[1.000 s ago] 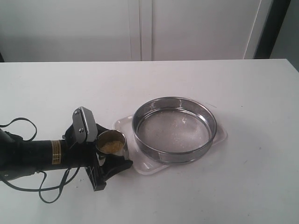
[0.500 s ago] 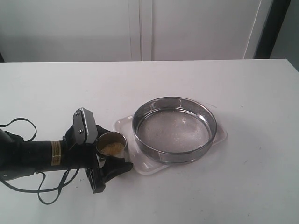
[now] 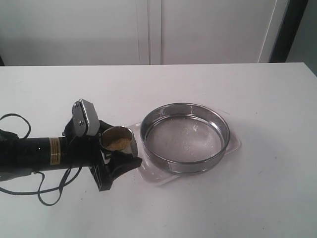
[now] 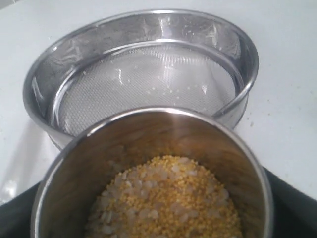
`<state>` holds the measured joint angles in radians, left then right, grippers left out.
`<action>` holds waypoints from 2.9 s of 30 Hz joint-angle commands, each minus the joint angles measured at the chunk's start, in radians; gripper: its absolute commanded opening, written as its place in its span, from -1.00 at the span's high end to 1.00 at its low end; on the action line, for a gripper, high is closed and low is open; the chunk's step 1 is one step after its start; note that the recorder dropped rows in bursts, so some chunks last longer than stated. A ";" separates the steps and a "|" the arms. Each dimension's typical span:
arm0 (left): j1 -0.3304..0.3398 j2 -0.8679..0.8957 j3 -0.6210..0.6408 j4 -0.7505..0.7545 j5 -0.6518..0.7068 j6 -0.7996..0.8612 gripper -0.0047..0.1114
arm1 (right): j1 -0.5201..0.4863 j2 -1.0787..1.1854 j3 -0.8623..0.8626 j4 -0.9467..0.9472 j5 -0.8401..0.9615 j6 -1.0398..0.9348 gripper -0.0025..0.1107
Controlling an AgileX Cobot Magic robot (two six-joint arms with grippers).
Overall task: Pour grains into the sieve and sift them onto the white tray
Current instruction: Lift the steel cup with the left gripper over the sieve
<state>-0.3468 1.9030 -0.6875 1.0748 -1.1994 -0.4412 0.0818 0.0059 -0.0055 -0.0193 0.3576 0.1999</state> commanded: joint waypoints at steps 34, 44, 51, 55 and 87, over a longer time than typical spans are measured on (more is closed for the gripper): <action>-0.212 -0.313 -0.390 0.670 0.738 -0.932 0.92 | -0.002 -0.006 0.005 -0.007 -0.015 -0.036 0.96; -0.283 -0.120 -0.579 0.670 0.871 -0.958 0.92 | -0.002 -0.006 0.005 -0.007 -0.015 -0.036 0.96; -0.283 -0.097 -0.602 0.670 0.895 -0.976 0.92 | -0.002 -0.006 0.005 -0.007 -0.015 -0.036 0.96; -0.283 -0.097 -0.602 0.670 0.895 -0.979 0.92 | -0.002 -0.006 0.005 -0.007 -0.015 -0.034 0.96; -0.362 -0.098 -0.600 -0.376 1.209 0.447 0.92 | -0.002 -0.006 0.005 -0.007 -0.015 -0.021 0.96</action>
<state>-0.6918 1.8186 -1.2787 0.6990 0.0075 -0.0331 0.0818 0.0059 -0.0055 -0.0230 0.3569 0.1766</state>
